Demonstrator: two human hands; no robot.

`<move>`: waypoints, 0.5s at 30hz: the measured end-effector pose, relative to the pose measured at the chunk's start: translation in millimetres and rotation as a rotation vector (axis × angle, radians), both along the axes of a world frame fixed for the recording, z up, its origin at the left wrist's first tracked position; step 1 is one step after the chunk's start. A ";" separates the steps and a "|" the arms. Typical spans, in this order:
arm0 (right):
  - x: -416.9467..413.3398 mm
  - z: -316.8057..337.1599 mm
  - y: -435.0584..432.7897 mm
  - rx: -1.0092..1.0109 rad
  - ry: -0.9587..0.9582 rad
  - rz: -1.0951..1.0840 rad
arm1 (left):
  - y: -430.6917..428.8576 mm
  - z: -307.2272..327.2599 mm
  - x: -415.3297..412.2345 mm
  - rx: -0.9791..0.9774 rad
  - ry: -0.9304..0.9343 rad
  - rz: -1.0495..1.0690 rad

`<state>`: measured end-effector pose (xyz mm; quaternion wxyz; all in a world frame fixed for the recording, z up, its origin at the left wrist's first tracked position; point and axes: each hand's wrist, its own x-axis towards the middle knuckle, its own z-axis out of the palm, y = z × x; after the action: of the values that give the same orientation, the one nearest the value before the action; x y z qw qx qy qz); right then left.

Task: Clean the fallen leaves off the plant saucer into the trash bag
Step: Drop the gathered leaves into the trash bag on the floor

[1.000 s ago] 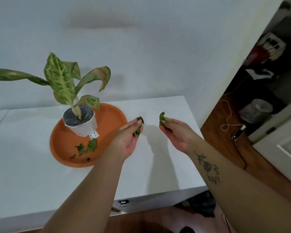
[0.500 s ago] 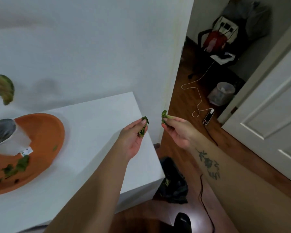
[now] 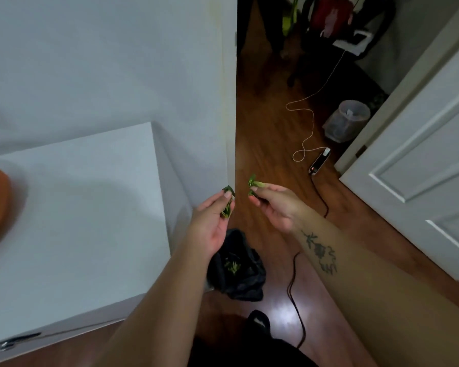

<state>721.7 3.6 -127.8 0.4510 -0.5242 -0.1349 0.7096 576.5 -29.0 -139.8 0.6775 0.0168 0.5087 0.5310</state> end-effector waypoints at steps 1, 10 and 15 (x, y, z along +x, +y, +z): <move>3.5 -8.6 -1.4 -0.018 0.003 0.004 | -1.1 -8.7 5.1 -0.019 -0.003 0.004; 15.8 -96.4 -13.0 -0.135 -0.031 0.051 | -12.9 -98.0 12.7 -0.184 0.097 0.014; 11.8 -166.4 -19.8 -0.206 -0.060 0.092 | -21.3 -161.1 6.7 -0.243 0.147 -0.003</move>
<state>733.5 -16.2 -294.1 0.3576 -0.5818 -0.0986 0.7238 583.2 -50.4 -300.9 0.6363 -0.0258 0.6176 0.4616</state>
